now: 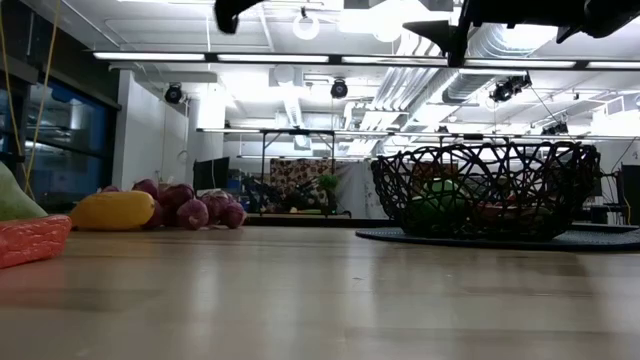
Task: Build produce basket
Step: Put the red apple into the black wire basket
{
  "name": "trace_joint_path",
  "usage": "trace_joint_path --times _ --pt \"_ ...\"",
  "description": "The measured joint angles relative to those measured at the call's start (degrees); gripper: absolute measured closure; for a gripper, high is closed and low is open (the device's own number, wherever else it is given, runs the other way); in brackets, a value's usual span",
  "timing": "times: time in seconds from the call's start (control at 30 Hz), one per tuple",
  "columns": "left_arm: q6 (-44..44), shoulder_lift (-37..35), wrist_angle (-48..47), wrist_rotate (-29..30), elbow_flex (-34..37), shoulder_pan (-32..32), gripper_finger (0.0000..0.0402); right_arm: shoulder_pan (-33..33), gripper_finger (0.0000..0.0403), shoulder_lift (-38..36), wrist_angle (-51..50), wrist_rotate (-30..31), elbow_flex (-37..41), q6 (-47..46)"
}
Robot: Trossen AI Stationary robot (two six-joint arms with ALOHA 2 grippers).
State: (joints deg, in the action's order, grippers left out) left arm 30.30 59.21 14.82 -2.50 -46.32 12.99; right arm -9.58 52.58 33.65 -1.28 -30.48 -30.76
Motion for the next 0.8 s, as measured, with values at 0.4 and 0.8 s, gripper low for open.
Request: trace_joint_path --times 0.4,0.8 --pt "-1.4 -6.0 6.2 5.1 8.8 -0.3 0.0067 0.0 0.0025 0.0 0.3 0.0 0.0 2.8" --pt "-1.9 -6.0 6.2 5.1 8.8 -0.3 0.0067 0.0 0.0025 0.0 0.3 0.2 0.0 6.4"
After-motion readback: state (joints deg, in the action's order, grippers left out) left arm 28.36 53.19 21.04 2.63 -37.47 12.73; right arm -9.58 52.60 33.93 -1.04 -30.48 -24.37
